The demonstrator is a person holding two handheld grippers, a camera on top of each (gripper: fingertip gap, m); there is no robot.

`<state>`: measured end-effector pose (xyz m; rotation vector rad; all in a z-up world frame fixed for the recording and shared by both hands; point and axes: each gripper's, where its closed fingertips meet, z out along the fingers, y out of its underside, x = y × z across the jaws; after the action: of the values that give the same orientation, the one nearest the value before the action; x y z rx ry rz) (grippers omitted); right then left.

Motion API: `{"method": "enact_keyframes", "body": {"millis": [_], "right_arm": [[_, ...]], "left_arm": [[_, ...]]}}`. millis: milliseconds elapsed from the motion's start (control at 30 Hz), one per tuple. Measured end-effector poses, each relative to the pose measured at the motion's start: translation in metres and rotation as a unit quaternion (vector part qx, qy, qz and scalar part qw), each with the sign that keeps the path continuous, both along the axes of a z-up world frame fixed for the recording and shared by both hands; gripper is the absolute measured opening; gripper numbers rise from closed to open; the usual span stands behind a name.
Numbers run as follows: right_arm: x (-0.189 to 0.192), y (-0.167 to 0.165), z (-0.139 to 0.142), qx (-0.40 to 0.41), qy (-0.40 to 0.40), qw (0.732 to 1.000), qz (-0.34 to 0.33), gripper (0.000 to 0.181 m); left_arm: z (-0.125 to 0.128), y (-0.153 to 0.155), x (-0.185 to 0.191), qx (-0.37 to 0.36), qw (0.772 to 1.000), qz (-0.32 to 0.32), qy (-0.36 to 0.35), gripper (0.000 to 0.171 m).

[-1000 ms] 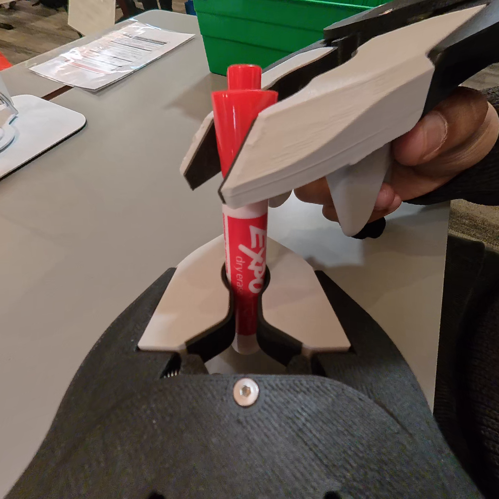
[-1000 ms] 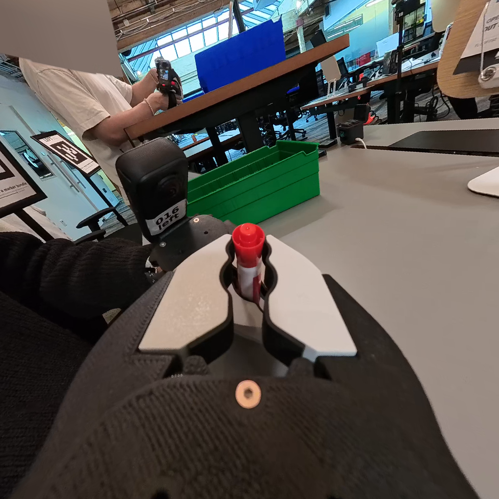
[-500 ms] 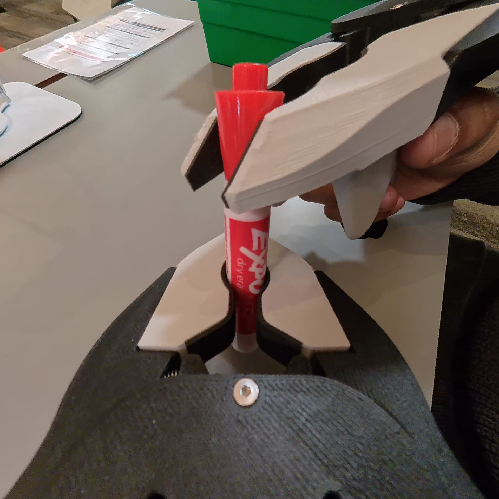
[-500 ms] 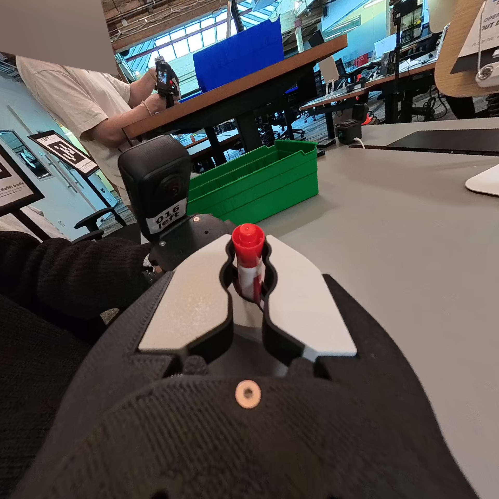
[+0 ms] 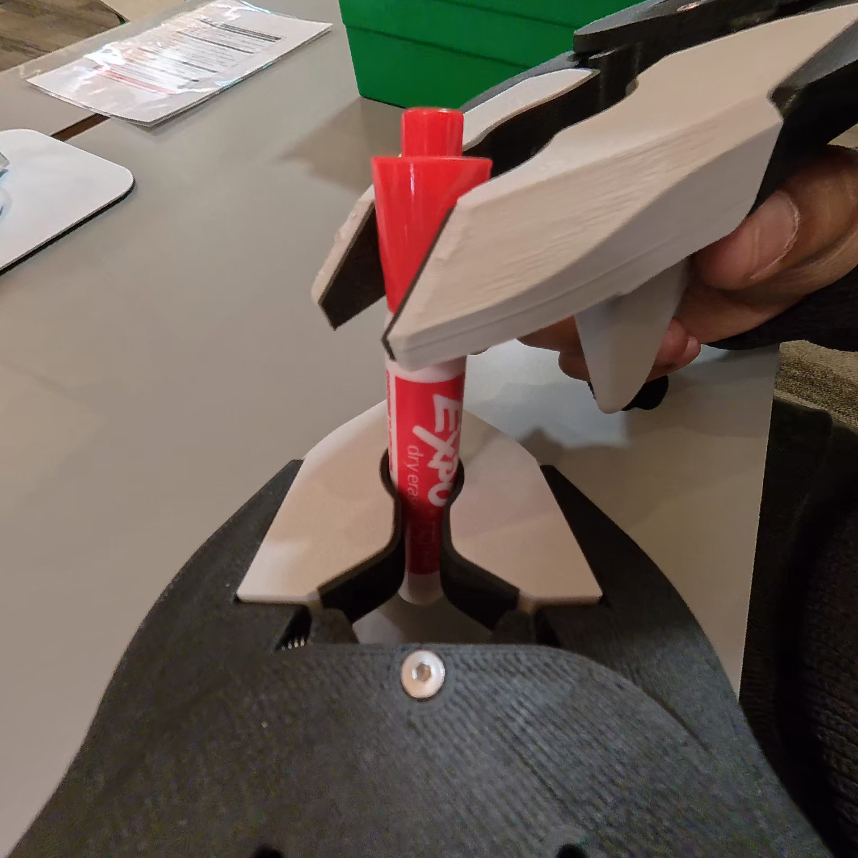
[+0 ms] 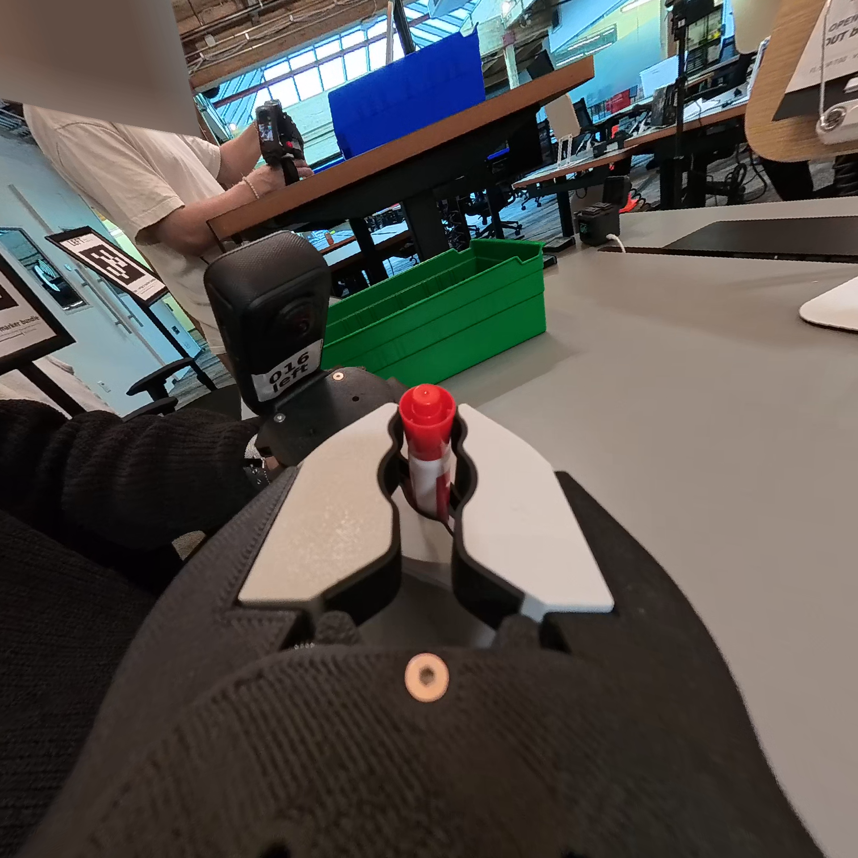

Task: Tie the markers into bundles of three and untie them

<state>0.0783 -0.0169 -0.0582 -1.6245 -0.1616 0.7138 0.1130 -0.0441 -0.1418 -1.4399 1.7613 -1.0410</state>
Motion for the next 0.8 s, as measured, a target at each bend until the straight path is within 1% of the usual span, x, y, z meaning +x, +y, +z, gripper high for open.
{"method": "enact_keyframes", "body": {"millis": [300, 467, 533, 600, 733, 800], "right_arm": [[0.003, 0.001, 0.0, 0.002, 0.004, 1.0, -0.012, 0.02], [0.016, 0.003, 0.004, 0.01, 0.018, 0.999, -0.036, 0.031], [0.024, 0.005, 0.003, 0.004, 0.028, 0.998, -0.052, 0.036], [0.031, 0.006, 0.003, 0.001, 0.04, 0.997, -0.063, 0.037], [0.044, 0.006, 0.008, 0.005, 0.044, 0.996, -0.084, 0.037], [0.051, 0.009, 0.015, 0.014, 0.029, 0.994, -0.104, 0.04]], "left_arm": [[-0.001, 0.003, 0.0, -0.006, 1.0, 0.007, 0.005, 0.012], [-0.001, 0.013, 0.001, -0.025, 0.999, 0.033, 0.008, 0.012], [0.002, 0.02, 0.001, -0.051, 0.997, 0.051, 0.004, 0.012], [0.006, 0.027, 0.002, -0.09, 0.993, 0.074, -0.002, 0.012], [0.013, 0.047, 0.001, -0.176, 0.976, 0.124, -0.015, 0.011], [0.012, 0.06, -0.004, -0.167, 0.973, 0.158, -0.018, 0.011]]}}
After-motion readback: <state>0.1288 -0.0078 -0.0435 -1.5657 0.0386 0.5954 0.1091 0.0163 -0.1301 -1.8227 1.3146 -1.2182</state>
